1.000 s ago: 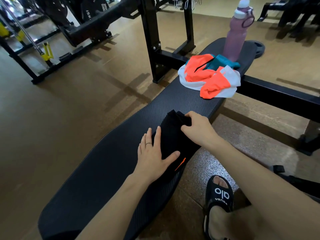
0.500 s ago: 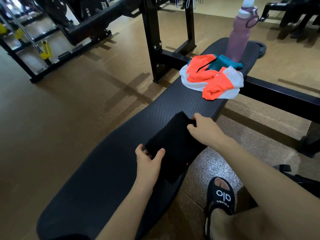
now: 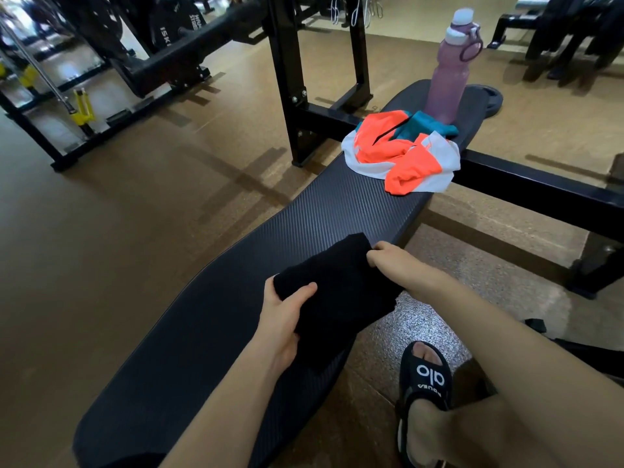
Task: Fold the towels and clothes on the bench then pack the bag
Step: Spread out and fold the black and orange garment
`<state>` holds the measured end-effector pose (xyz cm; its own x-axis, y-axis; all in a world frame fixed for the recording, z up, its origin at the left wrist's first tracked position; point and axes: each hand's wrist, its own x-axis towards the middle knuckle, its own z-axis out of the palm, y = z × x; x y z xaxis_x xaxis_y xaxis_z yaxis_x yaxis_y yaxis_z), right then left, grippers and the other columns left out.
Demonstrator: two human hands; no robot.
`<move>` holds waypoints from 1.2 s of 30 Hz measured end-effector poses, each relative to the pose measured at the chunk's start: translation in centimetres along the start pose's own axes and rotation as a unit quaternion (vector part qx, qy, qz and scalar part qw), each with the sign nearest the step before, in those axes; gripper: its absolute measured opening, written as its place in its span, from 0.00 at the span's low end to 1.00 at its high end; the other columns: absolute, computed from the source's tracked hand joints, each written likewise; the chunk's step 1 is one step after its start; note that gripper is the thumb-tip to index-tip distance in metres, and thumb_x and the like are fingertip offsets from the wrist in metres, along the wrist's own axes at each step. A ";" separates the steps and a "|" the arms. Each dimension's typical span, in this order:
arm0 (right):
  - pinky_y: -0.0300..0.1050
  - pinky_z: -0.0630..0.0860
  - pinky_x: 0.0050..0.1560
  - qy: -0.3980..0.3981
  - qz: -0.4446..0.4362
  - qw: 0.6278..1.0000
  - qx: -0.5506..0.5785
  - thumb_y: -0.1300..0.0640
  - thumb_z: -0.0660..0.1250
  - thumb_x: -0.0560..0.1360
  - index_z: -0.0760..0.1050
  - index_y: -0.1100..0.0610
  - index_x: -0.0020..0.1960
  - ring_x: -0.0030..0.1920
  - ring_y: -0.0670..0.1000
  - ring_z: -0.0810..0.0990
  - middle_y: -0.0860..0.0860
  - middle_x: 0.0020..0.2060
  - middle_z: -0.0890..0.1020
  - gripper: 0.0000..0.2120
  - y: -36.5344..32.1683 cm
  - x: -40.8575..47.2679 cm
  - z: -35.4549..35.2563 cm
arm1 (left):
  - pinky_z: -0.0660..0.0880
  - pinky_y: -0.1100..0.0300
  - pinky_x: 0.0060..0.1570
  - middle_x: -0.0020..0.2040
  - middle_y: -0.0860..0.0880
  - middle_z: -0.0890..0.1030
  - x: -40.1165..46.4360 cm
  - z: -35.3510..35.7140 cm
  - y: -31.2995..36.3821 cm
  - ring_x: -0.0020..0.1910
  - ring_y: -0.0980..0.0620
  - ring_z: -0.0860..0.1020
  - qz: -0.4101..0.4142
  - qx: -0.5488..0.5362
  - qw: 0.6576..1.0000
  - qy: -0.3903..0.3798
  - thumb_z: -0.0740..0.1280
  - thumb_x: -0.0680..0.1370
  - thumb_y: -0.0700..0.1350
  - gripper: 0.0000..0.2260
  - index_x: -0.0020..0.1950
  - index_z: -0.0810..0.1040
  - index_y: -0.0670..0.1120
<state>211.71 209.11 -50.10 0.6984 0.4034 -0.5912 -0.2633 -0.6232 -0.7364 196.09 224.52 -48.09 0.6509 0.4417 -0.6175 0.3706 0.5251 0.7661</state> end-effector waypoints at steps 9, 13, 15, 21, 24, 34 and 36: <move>0.35 0.72 0.53 -0.045 -0.186 0.981 0.010 0.67 0.69 0.66 0.56 0.45 0.79 0.69 0.43 0.66 0.49 0.75 0.64 0.46 -0.7 -7.3 -0.9 | 0.80 0.50 0.54 0.52 0.54 0.80 -5.1 -0.8 5.5 0.51 0.56 0.80 0.284 0.437 0.848 -0.099 0.77 0.72 0.44 0.20 0.58 0.73 0.56; 0.41 0.72 0.66 -0.139 -0.312 0.940 -0.020 0.64 0.76 0.63 0.62 0.45 0.76 0.68 0.40 0.72 0.45 0.71 0.72 0.46 -3.2 -13.9 0.0 | 0.79 0.46 0.50 0.51 0.56 0.81 -10.6 1.0 8.4 0.50 0.55 0.81 0.368 0.624 0.665 -0.184 0.74 0.70 0.52 0.24 0.63 0.69 0.61; 0.45 0.73 0.66 -0.116 -0.337 0.934 -0.012 0.64 0.80 0.64 0.70 0.50 0.69 0.64 0.45 0.78 0.47 0.62 0.80 0.37 -3.0 -16.5 1.4 | 0.79 0.46 0.50 0.50 0.57 0.82 -13.5 1.7 9.5 0.50 0.54 0.81 0.387 0.667 0.604 -0.201 0.73 0.70 0.51 0.23 0.62 0.70 0.62; 0.54 0.78 0.59 -0.022 -0.351 0.935 0.033 0.56 0.78 0.68 0.78 0.39 0.50 0.53 0.46 0.83 0.43 0.48 0.85 0.18 1.1 -22.3 4.0 | 0.77 0.49 0.55 0.53 0.58 0.80 -19.5 1.4 10.4 0.53 0.59 0.79 0.386 0.668 0.580 -0.261 0.75 0.73 0.46 0.20 0.60 0.72 0.59; 0.56 0.78 0.61 -0.046 -0.336 0.940 0.050 0.59 0.78 0.68 0.79 0.39 0.50 0.54 0.48 0.83 0.44 0.49 0.85 0.18 2.9 -24.9 5.0 | 0.77 0.52 0.58 0.55 0.59 0.80 -21.4 1.3 9.9 0.55 0.60 0.78 0.360 0.678 0.578 -0.277 0.75 0.74 0.44 0.21 0.61 0.73 0.60; 0.58 0.79 0.60 -0.001 -0.247 0.934 0.258 0.56 0.79 0.69 0.77 0.50 0.64 0.55 0.53 0.84 0.49 0.55 0.85 0.25 7.4 -30.5 4.5 | 0.78 0.65 0.43 0.50 0.50 0.85 -23.8 2.3 8.0 0.47 0.56 0.84 0.283 0.543 0.766 -0.197 0.74 0.73 0.56 0.24 0.68 0.75 0.54; 0.57 0.81 0.58 0.026 -0.237 0.920 0.310 0.57 0.79 0.69 0.77 0.50 0.64 0.54 0.52 0.85 0.48 0.54 0.86 0.25 7.7 -31.5 3.6 | 0.80 0.58 0.48 0.59 0.46 0.84 -23.5 2.2 6.1 0.52 0.52 0.84 0.207 0.454 0.838 -0.221 0.72 0.69 0.61 0.26 0.65 0.77 0.54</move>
<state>185.28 194.04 -38.31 0.8596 0.4882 -0.1507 -0.2391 0.1238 -0.9631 184.52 215.76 -28.51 0.9555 0.0308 -0.2934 0.2734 -0.4660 0.8415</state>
